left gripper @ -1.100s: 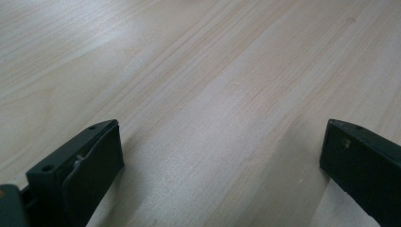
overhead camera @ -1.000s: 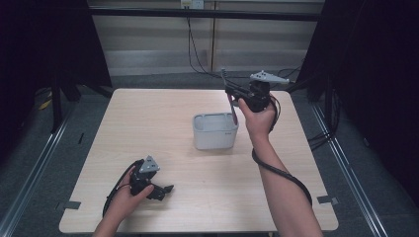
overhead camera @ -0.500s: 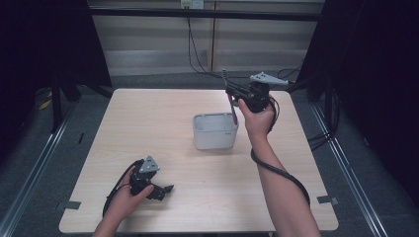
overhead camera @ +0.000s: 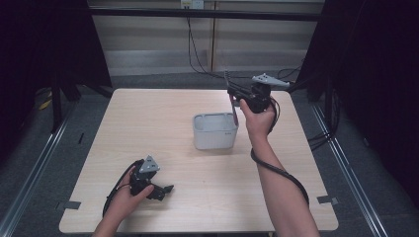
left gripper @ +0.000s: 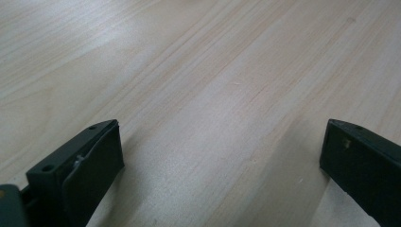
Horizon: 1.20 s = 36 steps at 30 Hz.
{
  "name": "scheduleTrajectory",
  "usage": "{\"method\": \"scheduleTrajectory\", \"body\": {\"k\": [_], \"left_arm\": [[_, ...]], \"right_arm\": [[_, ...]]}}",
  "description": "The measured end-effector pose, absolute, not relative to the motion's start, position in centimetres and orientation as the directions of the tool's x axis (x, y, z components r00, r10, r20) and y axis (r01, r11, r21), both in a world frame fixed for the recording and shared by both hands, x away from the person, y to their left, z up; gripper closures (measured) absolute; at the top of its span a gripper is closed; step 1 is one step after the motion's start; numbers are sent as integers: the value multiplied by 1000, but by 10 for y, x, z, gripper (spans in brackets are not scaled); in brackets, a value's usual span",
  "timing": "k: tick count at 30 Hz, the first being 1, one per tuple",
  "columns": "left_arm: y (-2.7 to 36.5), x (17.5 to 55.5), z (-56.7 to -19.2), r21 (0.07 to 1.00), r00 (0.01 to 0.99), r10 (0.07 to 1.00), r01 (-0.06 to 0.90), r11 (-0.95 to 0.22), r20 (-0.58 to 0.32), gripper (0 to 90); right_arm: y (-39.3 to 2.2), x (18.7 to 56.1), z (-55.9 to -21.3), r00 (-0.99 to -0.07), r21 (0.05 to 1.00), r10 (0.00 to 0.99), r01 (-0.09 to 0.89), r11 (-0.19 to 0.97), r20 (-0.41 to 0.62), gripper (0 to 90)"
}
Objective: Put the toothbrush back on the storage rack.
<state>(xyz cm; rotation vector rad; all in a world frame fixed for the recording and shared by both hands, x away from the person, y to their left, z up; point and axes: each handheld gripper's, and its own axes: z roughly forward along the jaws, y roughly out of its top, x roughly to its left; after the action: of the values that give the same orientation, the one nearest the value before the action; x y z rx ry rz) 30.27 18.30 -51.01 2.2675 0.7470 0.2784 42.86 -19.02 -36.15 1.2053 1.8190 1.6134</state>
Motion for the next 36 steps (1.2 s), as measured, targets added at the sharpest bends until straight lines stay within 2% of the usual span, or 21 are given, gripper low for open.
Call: {"method": "scheduleTrajectory", "body": {"k": [36], "left_arm": [[182,302,-510,700,806,592,429,-570,-12,0]], "right_arm": [[-193,412,-385,-548,937,804,348,-33,232,834]]}}
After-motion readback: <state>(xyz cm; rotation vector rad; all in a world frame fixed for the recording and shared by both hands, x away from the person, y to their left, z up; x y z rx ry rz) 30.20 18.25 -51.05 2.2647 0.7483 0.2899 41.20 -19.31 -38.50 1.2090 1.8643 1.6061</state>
